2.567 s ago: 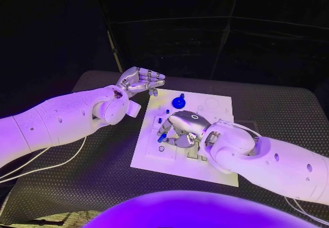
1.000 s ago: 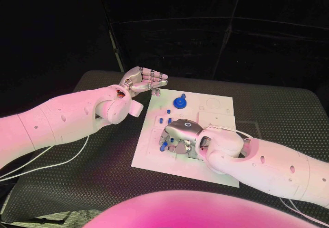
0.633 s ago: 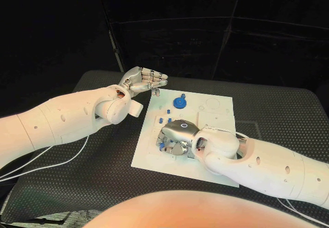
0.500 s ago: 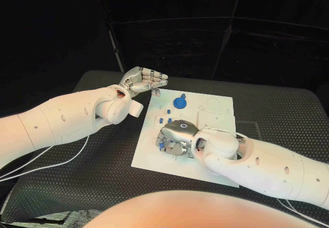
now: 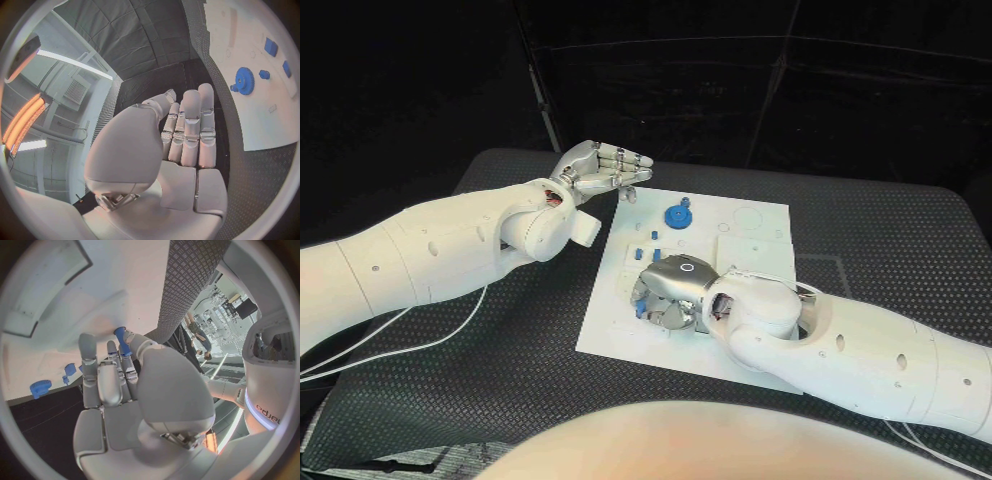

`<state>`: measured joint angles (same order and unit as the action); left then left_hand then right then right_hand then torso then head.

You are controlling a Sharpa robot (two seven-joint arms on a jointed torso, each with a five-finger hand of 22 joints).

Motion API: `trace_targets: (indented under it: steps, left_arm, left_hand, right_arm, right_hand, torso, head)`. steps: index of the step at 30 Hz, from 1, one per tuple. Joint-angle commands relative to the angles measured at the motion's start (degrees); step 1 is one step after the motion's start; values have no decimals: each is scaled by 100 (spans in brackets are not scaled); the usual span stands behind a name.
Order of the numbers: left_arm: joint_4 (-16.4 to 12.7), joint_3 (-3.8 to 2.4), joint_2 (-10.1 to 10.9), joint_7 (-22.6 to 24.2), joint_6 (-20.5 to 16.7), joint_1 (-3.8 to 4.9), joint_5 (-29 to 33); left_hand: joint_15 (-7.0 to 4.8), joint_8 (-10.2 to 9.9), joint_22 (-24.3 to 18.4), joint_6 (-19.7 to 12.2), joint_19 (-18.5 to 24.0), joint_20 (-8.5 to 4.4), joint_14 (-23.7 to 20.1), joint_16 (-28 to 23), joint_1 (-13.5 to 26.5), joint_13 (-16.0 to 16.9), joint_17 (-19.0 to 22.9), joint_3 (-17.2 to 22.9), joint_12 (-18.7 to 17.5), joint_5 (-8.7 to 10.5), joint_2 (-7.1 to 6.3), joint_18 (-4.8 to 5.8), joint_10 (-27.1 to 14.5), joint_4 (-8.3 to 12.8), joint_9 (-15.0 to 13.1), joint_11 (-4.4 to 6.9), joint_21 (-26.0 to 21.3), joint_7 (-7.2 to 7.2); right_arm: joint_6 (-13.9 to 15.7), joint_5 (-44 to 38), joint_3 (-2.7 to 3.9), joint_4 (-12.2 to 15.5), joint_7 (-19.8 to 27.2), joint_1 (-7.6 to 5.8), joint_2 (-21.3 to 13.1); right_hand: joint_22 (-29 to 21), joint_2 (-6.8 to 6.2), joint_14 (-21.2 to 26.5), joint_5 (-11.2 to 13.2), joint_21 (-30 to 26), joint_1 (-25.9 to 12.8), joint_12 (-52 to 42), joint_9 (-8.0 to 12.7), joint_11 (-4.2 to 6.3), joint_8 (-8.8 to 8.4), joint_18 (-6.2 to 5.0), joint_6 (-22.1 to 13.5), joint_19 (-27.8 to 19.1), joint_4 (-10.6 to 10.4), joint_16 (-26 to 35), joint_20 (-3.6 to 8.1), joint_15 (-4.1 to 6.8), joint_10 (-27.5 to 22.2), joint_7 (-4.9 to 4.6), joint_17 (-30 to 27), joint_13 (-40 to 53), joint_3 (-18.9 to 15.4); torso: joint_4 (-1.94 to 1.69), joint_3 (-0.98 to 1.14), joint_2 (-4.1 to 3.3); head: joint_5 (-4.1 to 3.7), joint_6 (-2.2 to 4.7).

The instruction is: Assemble the parts on the task board

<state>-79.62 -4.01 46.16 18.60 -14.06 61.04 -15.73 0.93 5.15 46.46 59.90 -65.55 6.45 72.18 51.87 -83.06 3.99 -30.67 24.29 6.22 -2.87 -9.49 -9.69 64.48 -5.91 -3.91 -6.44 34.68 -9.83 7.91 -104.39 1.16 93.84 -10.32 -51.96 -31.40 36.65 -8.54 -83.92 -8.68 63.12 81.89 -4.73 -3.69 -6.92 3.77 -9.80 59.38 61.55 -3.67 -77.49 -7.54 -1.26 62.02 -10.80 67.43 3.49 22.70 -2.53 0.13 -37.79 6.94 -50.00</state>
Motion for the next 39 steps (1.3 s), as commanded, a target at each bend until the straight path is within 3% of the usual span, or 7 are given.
trace_targets:
  steps: [1, 16, 23, 28, 31, 35, 39]
  left_arm:
    - [-3, -6, -1, 24, 52, 8, 22]
    - [-4, -6, 50, 23, 41, 7, 22]
    - [-1, -4, 82, 25, 33, 5, 22]
    - [6, -2, 92, 27, 30, 4, 22]
    - [4, -1, 101, 27, 27, 4, 57]
    - [-7, 1, 109, 30, 31, -2, 94]
    - [-13, 2, 127, 31, 26, -13, 108]
  left_hand:
    - [18, -14, -9, 29, 2, 34, -10, -37, -29, -7, 6, 3, -17, 5, 10, -74, -43, 31, 3, 15, -34, -27]
    - [18, -14, -11, 28, 1, 35, -10, -38, -27, -7, 9, 2, -14, 5, 11, -74, -46, 34, 3, 15, -37, -27]
    - [18, -14, -13, 27, -1, 36, -10, -39, -22, -6, 14, 2, -10, 5, 13, -75, -51, 38, 3, 15, -41, -26]
    - [18, -14, -14, 27, -1, 36, -10, -39, -22, -6, 14, 1, -10, 5, 14, -75, -52, 37, 3, 15, -41, -26]
    - [19, -13, -14, 28, -1, 36, -10, -39, -19, -6, 15, 1, -9, 6, 15, -75, -52, 37, 3, 15, -42, -25]
    - [18, -12, -15, 31, -2, 36, -10, -39, -20, -5, 17, 3, -4, 5, 20, -75, -49, 39, 3, 17, -44, -21]
    - [18, -10, -16, 33, -3, 36, -9, -39, -21, -4, 18, 4, -1, 5, 23, -75, -45, 40, 2, 19, -45, -17]
  right_arm:
    - [234, -7, 2, 48, 38, -7, -24]
    - [1331, 879, 31, 730, 420, 26, -933]
    - [1658, 2306, 435, 1068, 175, 17, -1860]
    - [1683, 2857, 547, 1199, -289, 14, -2406]
    - [1590, 2990, 574, 1271, -715, 15, -2677]
    - [1520, 2708, 581, 1432, -1251, 26, -2974]
    - [1383, 2226, 564, 1610, -1704, 97, -3202]
  right_hand:
    - [-156, -64, -176, 18, -109, -103, 61, 7, -21, -32, -12, -203, -112, -11, 33, -22, -69, -201, 3, -40, 8, -129]
    - [-625, 5, -119, -18, -482, -155, -306, -18, 19, -8, -71, -881, -179, -98, 178, -8, -41, -724, 109, -279, 46, -1389]
    - [-194, 219, -222, -99, -223, -293, -905, -83, 69, 153, 6, -473, 149, -364, -32, 10, -8, 90, 23, 45, 175, -1748]
    - [546, 176, -373, -409, 250, -545, -1777, -163, 423, 433, 118, -72, 598, -639, -452, 225, 262, 1369, 333, 700, 649, -1997]
    - [892, 136, -413, -917, 470, -841, -2638, -226, 561, 639, 186, 58, 798, -977, -618, 376, 392, 1615, 471, 951, 1423, -2313]
    - [1255, 224, -462, -1368, 689, -1270, -5419, -468, 657, 1068, 261, 120, 966, -1288, -854, 456, 485, 1715, 562, 1363, 4590, -2828]
    - [1445, 229, -489, -1189, 793, -1302, -6397, -662, 661, 1351, 273, 18, 1037, -1306, -959, 474, 466, 1774, 602, 1572, 5809, -3093]
  torso:
    - [-3, 0, 1]
    - [12, -2, 11]
    - [24, -8, 25]
    - [47, -8, 45]
    - [75, -13, 59]
    - [105, -12, 68]
    - [104, -12, 67]
  head:
    - [-9, 0]
    - [-68, 0]
    - [-274, 0]
    - [-533, 0]
    - [-637, 0]
    - [-758, 0]
    - [-828, 0]
